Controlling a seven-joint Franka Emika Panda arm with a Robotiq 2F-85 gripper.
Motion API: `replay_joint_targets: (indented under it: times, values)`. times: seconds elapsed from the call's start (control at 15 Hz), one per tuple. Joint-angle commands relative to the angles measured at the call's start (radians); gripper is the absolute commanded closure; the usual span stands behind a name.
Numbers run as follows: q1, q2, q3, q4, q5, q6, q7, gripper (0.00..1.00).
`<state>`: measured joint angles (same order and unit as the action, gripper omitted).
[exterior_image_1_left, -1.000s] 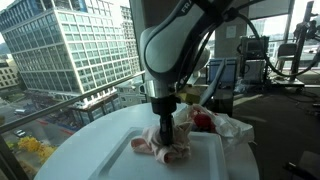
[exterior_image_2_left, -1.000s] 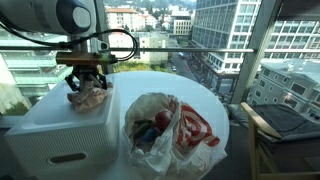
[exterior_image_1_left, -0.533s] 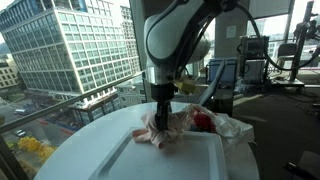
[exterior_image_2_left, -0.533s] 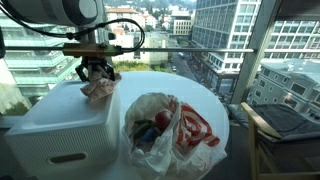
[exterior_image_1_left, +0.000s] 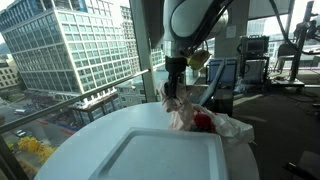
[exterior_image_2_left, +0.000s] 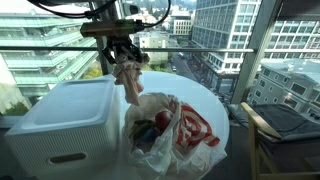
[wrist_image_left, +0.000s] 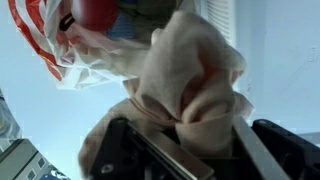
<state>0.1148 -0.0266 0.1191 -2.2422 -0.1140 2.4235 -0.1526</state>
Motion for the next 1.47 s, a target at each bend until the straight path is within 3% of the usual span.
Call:
replay_joint_targets:
  times: [0.0,0.33,0.67,0.87,1.07,1.4]
  values:
    - [-0.035,-0.068,-0.031,-0.061,-0.054,0.009,0.124,1.0]
    - [-0.061,-0.105,-0.051,-0.14,-0.043,-0.009,0.185,1.0]
    - [-0.085,-0.067,-0.055,-0.215,-0.128,0.05,0.231,1.0]
    - [-0.106,-0.036,-0.061,-0.254,-0.242,0.075,0.303,1.0]
    - [-0.118,0.022,-0.073,-0.281,-0.361,0.182,0.359,1.0]
    - [-0.098,0.158,-0.135,-0.203,-0.759,0.357,0.599,1.0]
